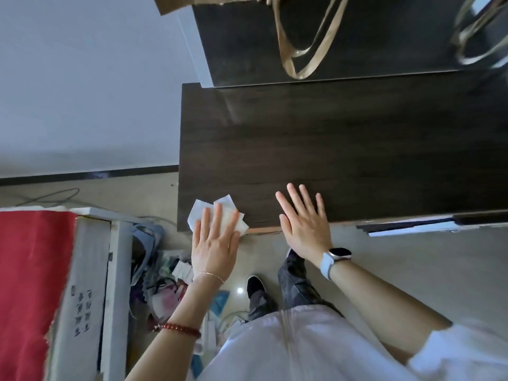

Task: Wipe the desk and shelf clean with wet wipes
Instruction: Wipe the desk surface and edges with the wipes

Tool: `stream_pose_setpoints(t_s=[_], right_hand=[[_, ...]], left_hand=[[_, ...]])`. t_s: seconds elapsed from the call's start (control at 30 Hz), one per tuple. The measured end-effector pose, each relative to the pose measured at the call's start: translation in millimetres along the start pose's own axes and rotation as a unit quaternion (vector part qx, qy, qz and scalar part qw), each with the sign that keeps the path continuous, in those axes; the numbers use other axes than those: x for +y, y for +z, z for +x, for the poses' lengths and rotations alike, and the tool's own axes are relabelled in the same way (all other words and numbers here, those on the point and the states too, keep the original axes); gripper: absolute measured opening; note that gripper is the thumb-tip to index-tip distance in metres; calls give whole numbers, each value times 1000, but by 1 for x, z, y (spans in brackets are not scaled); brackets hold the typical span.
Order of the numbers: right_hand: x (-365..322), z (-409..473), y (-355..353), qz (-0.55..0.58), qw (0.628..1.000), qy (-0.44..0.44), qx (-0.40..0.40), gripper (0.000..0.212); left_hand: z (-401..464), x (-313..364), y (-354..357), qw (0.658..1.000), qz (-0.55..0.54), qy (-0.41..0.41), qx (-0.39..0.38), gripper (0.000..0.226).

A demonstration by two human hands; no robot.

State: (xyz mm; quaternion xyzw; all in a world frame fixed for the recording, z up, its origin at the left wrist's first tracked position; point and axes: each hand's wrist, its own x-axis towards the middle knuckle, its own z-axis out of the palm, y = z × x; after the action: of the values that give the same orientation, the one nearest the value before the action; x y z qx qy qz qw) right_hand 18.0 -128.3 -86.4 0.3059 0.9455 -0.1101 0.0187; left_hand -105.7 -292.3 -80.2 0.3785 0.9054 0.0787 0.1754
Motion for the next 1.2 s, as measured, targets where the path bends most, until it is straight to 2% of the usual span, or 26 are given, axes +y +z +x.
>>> stream_pose_setpoints(t_s=[0.2,0.27,0.4,0.6,0.83,1.0,1.1,1.2], right_hand=[[41,-18,-10,19,999,46,-4,48],[55,-20,-13,30,998,62,1,47],[94,-27,-20,60,993,96,20,46],[198,-56,-37,69,979,188,47,45],[308,-81,-57,124,941,294,109,44],[363,-106,-71,169,899,386,121,45],[379,-121,-74,155,913,363,102,49],[378,-123,-73,112,929,348,64,58]], left_hand=[[35,18,-7,989,-45,-132,38,47],[45,29,-4,990,-32,-128,38,47],[53,79,14,999,9,-37,8,49],[57,209,51,988,62,133,-53,49],[55,361,86,948,108,286,-91,46],[72,451,114,895,159,398,-121,48],[82,480,122,876,186,428,-120,51],[85,477,122,869,203,438,-105,60]])
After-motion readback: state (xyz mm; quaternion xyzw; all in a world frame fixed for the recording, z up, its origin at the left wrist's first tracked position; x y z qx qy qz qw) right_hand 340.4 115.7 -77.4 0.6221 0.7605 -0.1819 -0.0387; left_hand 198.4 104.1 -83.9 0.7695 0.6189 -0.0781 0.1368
